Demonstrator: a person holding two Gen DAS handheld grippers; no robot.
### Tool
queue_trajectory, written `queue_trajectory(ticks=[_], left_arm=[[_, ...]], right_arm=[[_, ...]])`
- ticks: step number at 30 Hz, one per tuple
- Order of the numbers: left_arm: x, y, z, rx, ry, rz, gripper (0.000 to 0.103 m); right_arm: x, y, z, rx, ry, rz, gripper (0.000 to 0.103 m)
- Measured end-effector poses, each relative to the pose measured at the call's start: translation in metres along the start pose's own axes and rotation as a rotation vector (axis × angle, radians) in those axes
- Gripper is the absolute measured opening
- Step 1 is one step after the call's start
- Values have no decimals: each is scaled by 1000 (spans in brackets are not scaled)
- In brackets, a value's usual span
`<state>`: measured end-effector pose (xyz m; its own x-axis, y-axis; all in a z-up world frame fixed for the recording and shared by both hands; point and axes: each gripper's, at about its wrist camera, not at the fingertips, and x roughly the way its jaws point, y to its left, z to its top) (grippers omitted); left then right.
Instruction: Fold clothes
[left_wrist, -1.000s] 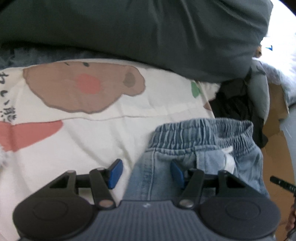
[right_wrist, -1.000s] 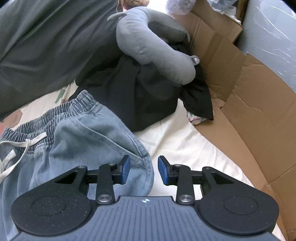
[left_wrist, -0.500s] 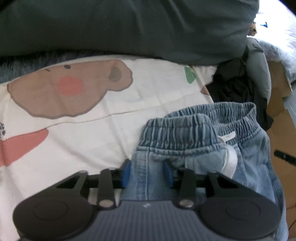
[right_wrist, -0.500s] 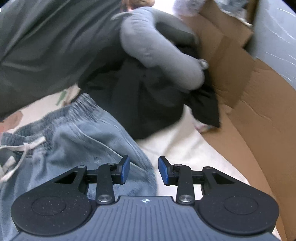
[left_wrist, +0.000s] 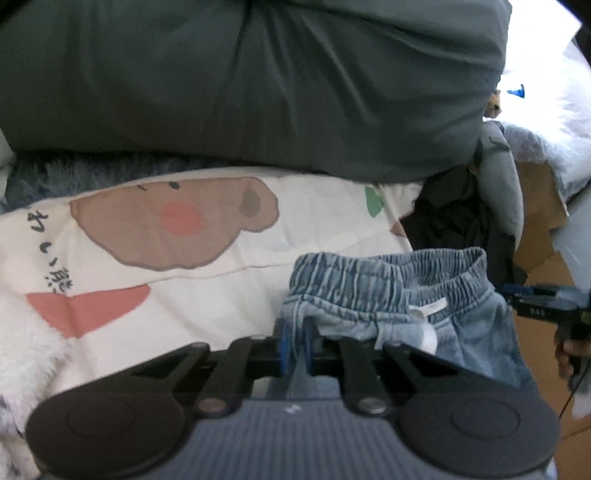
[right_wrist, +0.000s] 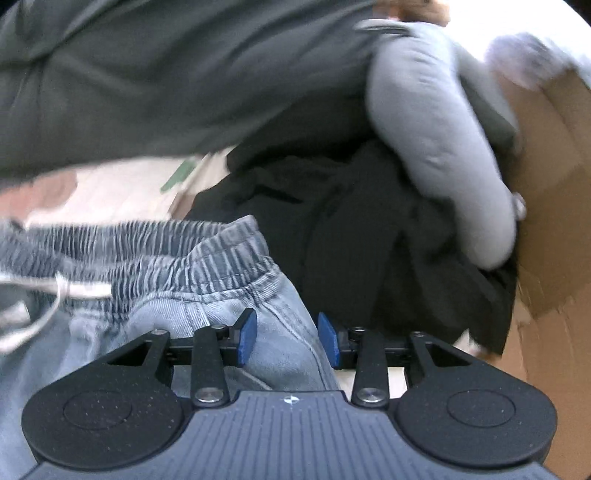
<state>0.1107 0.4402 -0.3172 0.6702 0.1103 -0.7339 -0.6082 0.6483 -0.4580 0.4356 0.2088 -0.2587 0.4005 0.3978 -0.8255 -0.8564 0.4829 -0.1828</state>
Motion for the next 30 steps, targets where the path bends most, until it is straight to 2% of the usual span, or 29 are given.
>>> queue_trajectory(ticks=[4, 7, 10, 12, 15, 16, 18, 20, 24, 27, 30], left_arm=[[6, 9, -4, -40, 4, -8, 6], [9, 8, -5, -24, 5, -9, 6], [16, 11, -6, -27, 24, -8, 7], [19, 13, -5, -39, 35, -18, 9], [22, 15, -4, -46, 48, -4, 29], [25, 14, -3, -42, 54, 6, 34], [31, 13, -3, -34, 64, 4, 35], [37, 11, -3, -29, 79, -2, 41], [42, 2, -5, 30, 80, -3, 43], [49, -4, -6, 61, 87, -16, 45], [56, -10, -7, 89, 83, -14, 50]], right_arm=[[13, 11, 7, -180, 44, -13, 47], [23, 23, 7, -340, 76, -10, 47], [34, 31, 6, -429, 102, 7, 46], [40, 34, 5, -461, 117, 21, 36], [45, 40, 3, -538, 135, 17, 15], [43, 42, 3, -561, 132, 3, 15], [39, 40, 3, -574, 119, -12, 13], [34, 36, 4, -567, 104, -26, 12], [27, 27, 6, -546, 78, -68, 8], [31, 21, 12, -472, 72, -101, 8], [37, 25, 10, -463, 72, -135, 10]])
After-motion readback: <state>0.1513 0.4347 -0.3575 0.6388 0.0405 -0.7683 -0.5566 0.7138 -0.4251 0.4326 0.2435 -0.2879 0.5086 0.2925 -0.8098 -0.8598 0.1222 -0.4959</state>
